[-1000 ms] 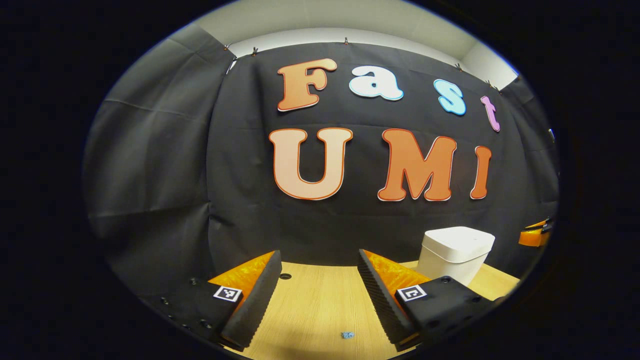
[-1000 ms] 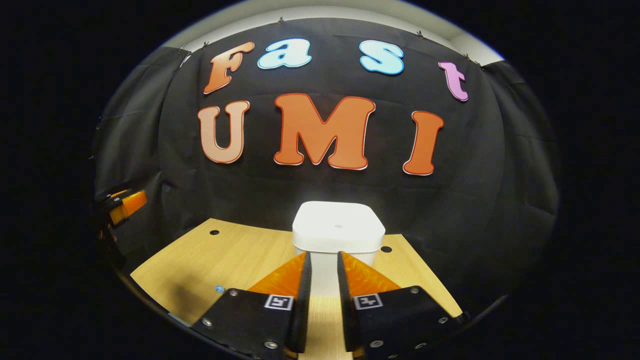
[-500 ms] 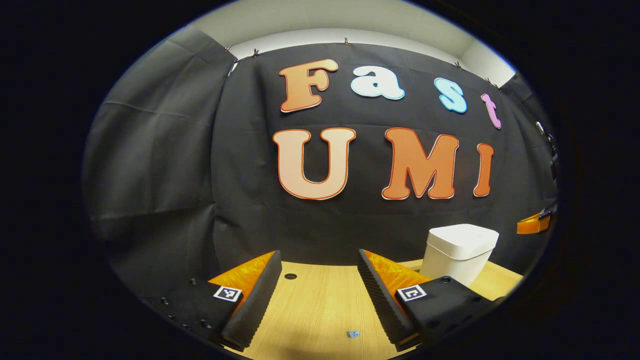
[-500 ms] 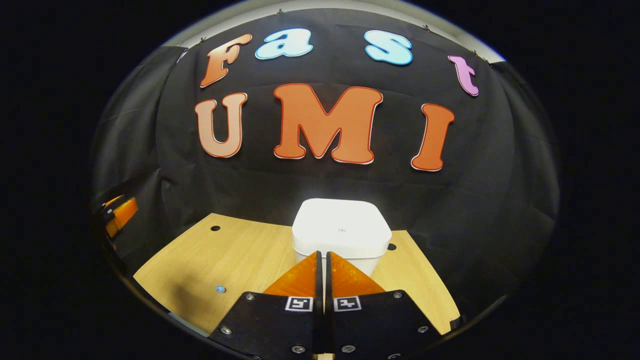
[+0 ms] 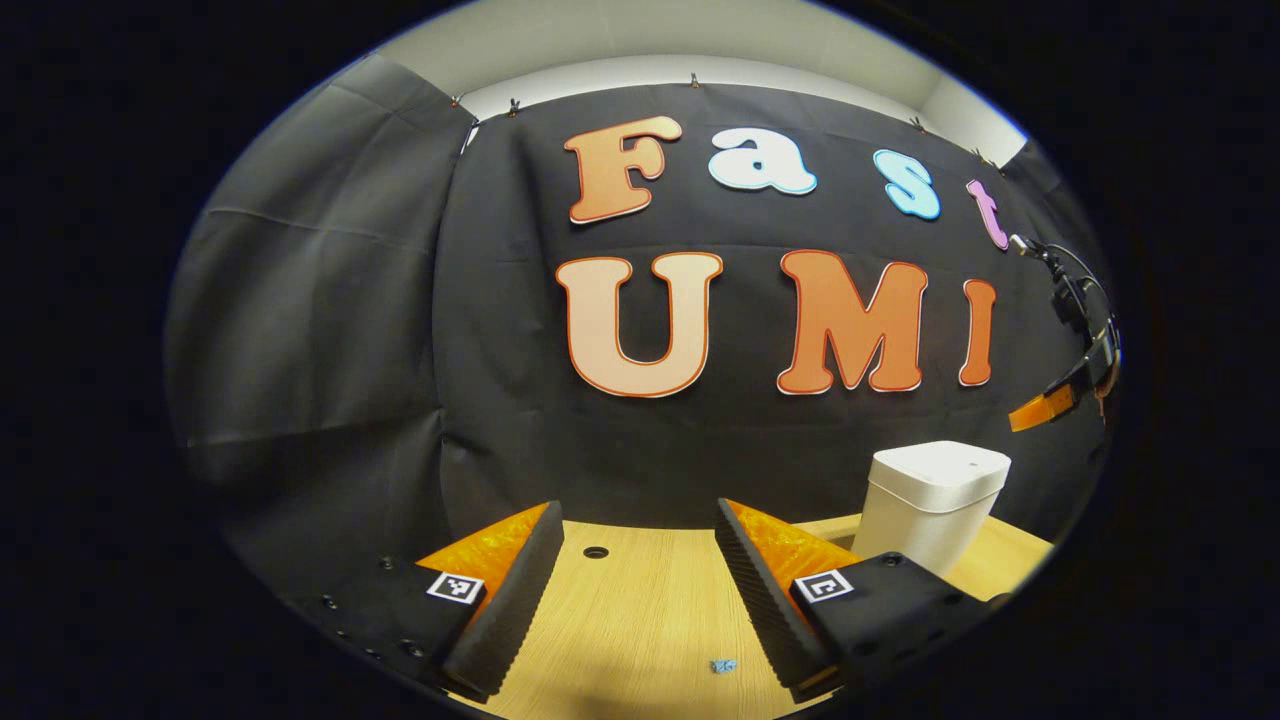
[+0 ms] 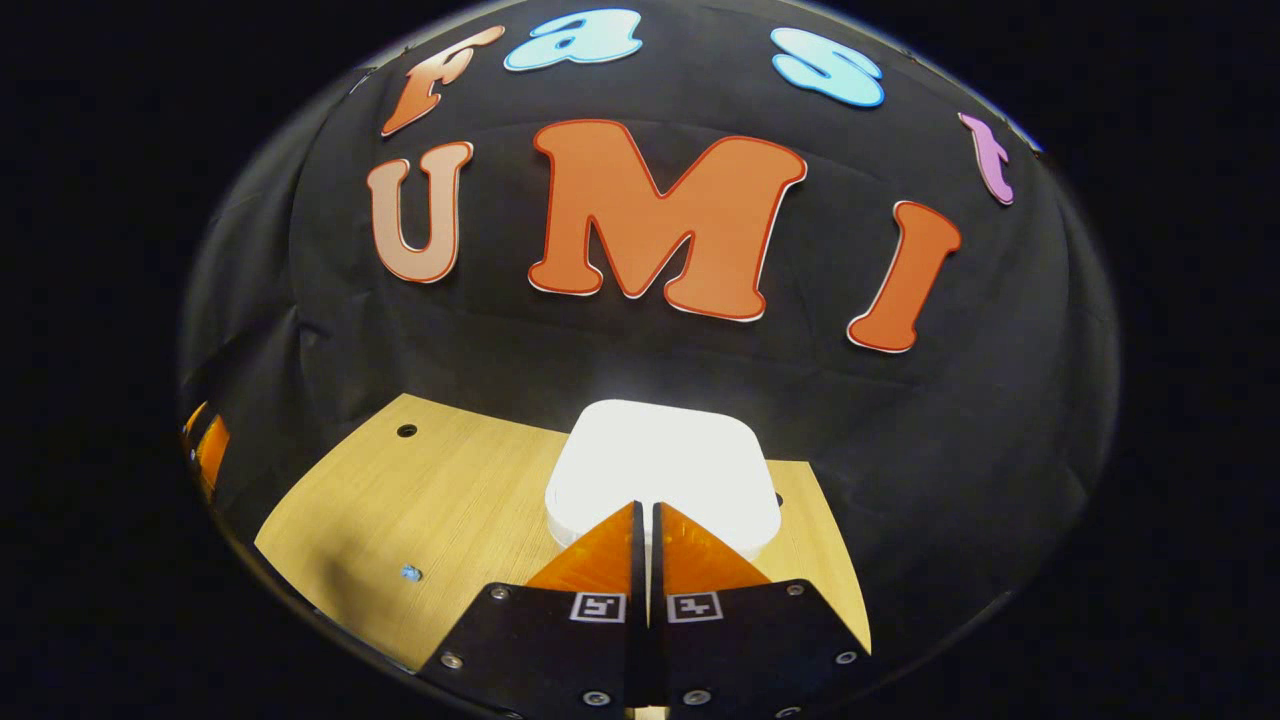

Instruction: Press the lid of the desktop garbage bin to open it, pick up the crumpled paper on the desktop and throw it into the bin, then pick up the pop can on the desktop and drop it into the bin, and finally close the garbage bin lid.

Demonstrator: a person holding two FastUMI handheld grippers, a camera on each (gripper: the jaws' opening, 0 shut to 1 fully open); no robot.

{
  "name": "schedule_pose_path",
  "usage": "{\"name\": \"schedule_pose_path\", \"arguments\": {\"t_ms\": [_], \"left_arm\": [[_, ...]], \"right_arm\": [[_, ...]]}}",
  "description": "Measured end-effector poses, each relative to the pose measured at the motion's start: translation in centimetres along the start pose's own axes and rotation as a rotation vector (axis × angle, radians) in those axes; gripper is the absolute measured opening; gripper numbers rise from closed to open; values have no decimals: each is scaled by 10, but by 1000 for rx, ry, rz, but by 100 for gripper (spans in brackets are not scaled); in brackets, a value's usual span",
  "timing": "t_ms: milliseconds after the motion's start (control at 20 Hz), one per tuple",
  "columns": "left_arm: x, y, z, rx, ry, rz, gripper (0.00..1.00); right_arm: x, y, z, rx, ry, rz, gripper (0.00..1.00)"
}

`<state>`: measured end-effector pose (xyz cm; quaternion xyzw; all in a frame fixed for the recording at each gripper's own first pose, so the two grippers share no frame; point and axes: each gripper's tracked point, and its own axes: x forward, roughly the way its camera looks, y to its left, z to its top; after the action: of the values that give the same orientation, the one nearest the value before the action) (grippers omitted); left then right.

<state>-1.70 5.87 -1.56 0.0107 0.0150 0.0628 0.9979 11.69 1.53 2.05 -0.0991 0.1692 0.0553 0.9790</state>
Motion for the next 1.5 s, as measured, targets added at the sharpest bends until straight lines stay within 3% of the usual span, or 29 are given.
{"name": "schedule_pose_path", "arguments": {"t_ms": [350,850,1500], "left_arm": [[2,10,-7,8,12,24,97],[2,28,-20,-13,41,57,97],[4,15,-21,-8,39,22,97]], "right_arm": [[48,-7,-16,-51,209,30,1],[69,-14,-44,-70,333,25,1],[72,-13,-45,-74,340,72,0]]}}
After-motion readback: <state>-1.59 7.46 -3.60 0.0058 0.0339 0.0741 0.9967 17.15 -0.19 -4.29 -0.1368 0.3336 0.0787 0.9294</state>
